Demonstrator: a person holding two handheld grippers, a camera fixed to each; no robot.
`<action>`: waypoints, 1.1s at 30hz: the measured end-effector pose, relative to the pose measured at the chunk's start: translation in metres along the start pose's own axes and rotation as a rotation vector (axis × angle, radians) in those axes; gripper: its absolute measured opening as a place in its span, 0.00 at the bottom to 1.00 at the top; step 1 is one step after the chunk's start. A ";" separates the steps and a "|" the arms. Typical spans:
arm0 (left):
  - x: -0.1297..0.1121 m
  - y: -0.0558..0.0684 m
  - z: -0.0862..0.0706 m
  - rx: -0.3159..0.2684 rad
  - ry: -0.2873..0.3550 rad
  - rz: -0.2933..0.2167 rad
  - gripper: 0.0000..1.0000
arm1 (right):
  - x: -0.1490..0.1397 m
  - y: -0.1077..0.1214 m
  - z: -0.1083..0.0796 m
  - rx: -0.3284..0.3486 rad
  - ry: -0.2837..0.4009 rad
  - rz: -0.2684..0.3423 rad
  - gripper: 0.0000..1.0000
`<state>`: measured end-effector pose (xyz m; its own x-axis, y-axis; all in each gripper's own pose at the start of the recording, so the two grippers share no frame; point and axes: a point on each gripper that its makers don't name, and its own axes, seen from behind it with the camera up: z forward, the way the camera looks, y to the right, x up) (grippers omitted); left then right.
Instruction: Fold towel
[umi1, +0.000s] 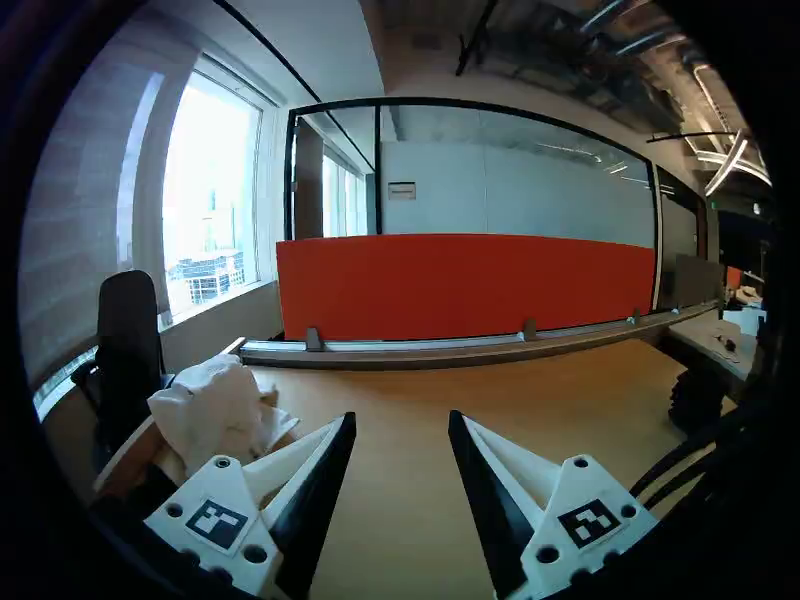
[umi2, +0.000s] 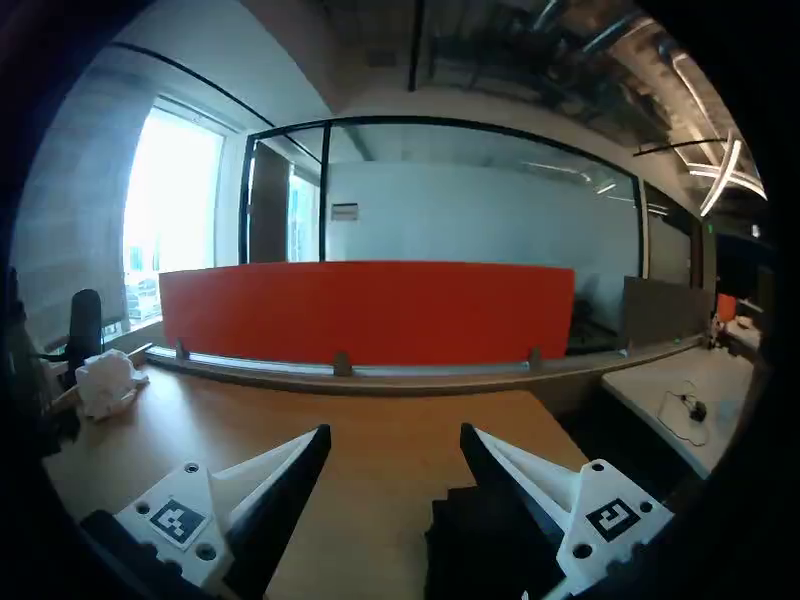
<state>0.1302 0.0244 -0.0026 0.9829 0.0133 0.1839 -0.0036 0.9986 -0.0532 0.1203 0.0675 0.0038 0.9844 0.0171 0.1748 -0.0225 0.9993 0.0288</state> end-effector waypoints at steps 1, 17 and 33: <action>0.001 0.000 0.000 0.000 0.002 -0.001 0.67 | 0.002 -0.005 0.000 0.003 0.005 -0.001 1.00; 0.009 -0.015 -0.002 0.004 0.054 -0.040 0.67 | 0.011 -0.081 0.007 0.034 0.056 0.027 1.00; -0.015 -0.021 0.006 0.010 0.101 -0.011 0.67 | 0.003 -0.101 0.000 0.013 0.073 -0.008 1.00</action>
<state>0.1142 0.0032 0.0020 0.9964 -0.0024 0.0842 0.0060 0.9991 -0.0421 0.1260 -0.0329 0.0014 0.9947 0.0123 0.1019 -0.0168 0.9989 0.0430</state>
